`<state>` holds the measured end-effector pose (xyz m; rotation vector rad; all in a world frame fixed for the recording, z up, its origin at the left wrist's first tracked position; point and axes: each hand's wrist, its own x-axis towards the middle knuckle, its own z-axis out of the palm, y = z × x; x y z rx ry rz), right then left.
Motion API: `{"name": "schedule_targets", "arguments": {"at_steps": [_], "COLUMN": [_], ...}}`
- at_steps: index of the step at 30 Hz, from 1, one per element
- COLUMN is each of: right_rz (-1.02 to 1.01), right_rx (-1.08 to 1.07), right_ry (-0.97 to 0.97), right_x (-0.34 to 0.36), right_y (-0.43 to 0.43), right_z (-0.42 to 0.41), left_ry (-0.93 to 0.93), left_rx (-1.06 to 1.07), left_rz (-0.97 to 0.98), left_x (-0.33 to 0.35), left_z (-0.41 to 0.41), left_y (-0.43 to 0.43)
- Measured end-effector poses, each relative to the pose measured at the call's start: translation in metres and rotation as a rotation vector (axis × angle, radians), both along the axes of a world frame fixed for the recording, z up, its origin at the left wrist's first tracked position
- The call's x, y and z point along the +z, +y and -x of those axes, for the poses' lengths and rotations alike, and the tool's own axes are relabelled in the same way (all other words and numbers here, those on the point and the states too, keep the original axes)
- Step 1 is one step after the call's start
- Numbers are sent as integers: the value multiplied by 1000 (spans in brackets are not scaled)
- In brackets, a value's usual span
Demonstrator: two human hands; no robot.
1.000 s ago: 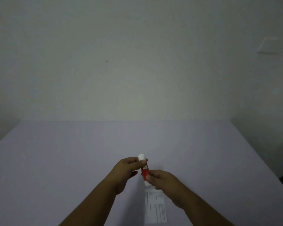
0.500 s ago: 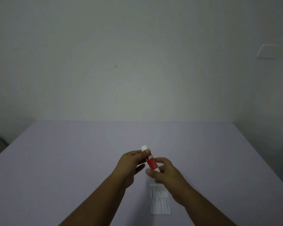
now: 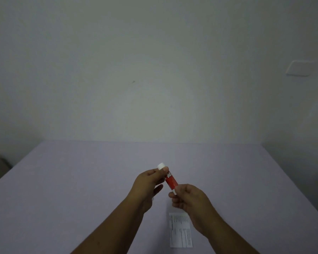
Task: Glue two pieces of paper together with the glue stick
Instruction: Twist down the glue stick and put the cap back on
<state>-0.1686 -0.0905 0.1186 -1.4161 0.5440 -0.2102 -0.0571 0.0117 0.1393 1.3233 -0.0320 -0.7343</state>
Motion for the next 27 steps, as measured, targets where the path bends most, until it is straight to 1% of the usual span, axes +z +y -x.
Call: {"name": "schedule_targets", "arguments": {"at_steps": [2,3,4,5,6,7,8,9,10,13,14,15,16,17,18,19,20,21,22,24,25,26,27], "right_rz": [401,512,516,428,244,-13,-211,-267,-170,473,589,594,494,297,35,-180,-256,-191,-22,396,520,540,433], "right_rx": [-84,-123,-131,-101,-51,-13,-12,-29,-49,-143,-168,-174,-156,-114,-73,-60,-63,-75,-100,-158,-174,-167,-142], "right_ry": [58,62,67,66,51,18,-3,-27,-35,-3,-14,-13,-17,-20,-42,-53,-67,-80,-99,-90,-87,-81,-83], "right_x": [-5,-6,-6,-5,-3,1,2,1,0,-7,-9,-8,-5,-1,4,6,6,6,4,-2,-3,-3,0], "right_y": [6,9,10,9,8,5,3,2,3,6,7,6,4,1,-1,-4,-6,-6,-5,-4,-3,-5,-7], "right_z": [-2,-3,-4,-3,-3,-2,-2,-1,0,-1,-2,-1,-1,-1,-2,-2,-2,-1,-2,-4,-5,-5,-6], "left_ry": [1,8,19,31,41,50,55,56,54,46,43,38,35,36,40,44,45,42,35,21,19,18,20], "left_rx": [-4,-5,-6,-6,-6,-6,-6,-7,-7,2,2,0,-3,-2,4,11,15,16,16,26,32,37,40], "left_rz": [-21,-26,-24,-17,-8,1,9,10,5,-15,-16,-12,-3,9,17,19,14,6,-5,-28,-32,-26,-14], "left_x": [0,-1,0,-1,-1,-1,-2,-2,-2,-1,0,1,2,3,3,4,4,4,4,6,8,9,11], "left_z": [3,3,3,3,2,1,0,0,0,3,4,3,2,1,-1,-2,-3,-3,-2,-1,-1,-1,-2], "left_y": [-3,-4,-5,-6,-5,-5,-4,-4,-5,-11,-12,-14,-14,-14,-13,-13,-13,-14,-16,-20,-22,-22,-22]}}
